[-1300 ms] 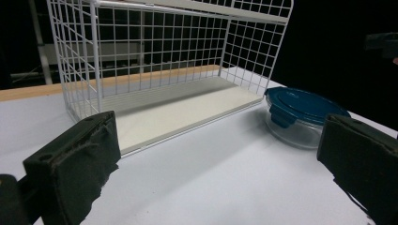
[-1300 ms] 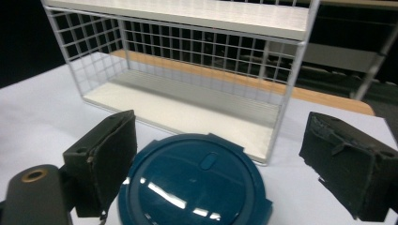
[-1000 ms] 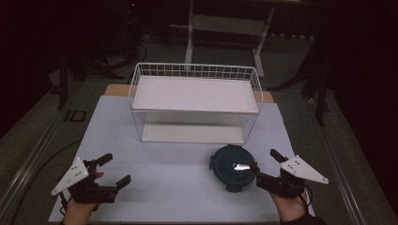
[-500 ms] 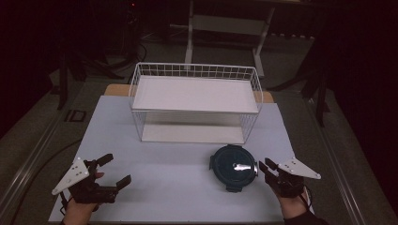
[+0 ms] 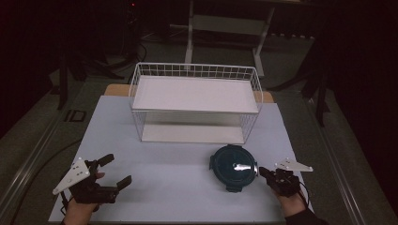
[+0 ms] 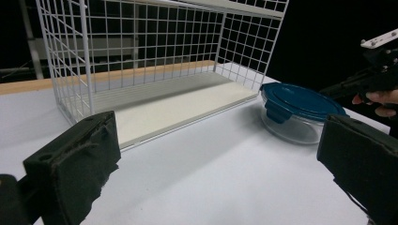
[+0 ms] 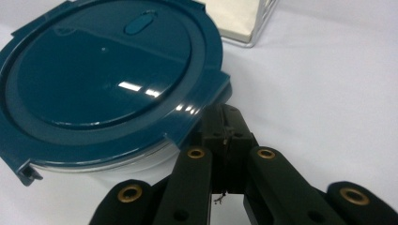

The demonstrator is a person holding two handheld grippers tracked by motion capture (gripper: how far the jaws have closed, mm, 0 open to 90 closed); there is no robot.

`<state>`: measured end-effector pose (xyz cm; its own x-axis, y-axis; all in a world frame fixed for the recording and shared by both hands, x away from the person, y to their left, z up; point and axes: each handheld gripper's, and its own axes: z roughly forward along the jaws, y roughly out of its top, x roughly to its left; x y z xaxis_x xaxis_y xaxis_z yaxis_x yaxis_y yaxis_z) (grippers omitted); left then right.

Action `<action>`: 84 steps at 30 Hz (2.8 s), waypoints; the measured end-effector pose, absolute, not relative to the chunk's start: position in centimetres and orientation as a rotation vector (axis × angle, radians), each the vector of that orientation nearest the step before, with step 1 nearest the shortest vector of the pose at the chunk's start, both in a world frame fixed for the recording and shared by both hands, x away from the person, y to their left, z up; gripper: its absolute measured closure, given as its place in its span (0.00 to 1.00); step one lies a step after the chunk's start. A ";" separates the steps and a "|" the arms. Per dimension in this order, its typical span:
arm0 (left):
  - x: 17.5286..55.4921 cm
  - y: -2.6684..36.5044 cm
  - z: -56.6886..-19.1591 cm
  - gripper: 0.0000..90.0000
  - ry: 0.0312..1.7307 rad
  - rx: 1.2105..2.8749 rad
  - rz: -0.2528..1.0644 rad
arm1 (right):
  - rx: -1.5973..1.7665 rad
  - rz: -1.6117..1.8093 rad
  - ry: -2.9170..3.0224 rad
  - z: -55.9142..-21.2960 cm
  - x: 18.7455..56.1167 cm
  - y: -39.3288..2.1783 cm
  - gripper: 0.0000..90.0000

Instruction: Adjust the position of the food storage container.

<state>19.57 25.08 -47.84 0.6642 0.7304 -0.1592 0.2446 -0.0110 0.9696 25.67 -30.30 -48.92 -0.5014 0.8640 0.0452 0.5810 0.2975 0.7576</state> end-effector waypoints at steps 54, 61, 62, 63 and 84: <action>19.7 24.2 -48.1 0.00 0.804 1.624 0.439 | 1.063 1.177 2.397 -49.1 28.6 -19.3 1.00; 19.7 24.2 -48.1 0.00 0.800 1.630 0.436 | 1.059 1.196 2.404 -49.2 28.7 -18.5 1.00; 19.7 24.2 -48.1 0.00 0.799 1.630 0.437 | 1.055 1.199 2.403 -49.2 28.7 -18.5 1.00; 19.7 24.2 -48.1 0.00 0.799 1.630 0.437 | 1.055 1.199 2.403 -49.2 28.7 -18.5 1.00; 19.6 23.8 -47.8 0.00 0.784 1.643 0.427 | 0.917 1.404 2.303 -46.1 26.5 -19.9 0.33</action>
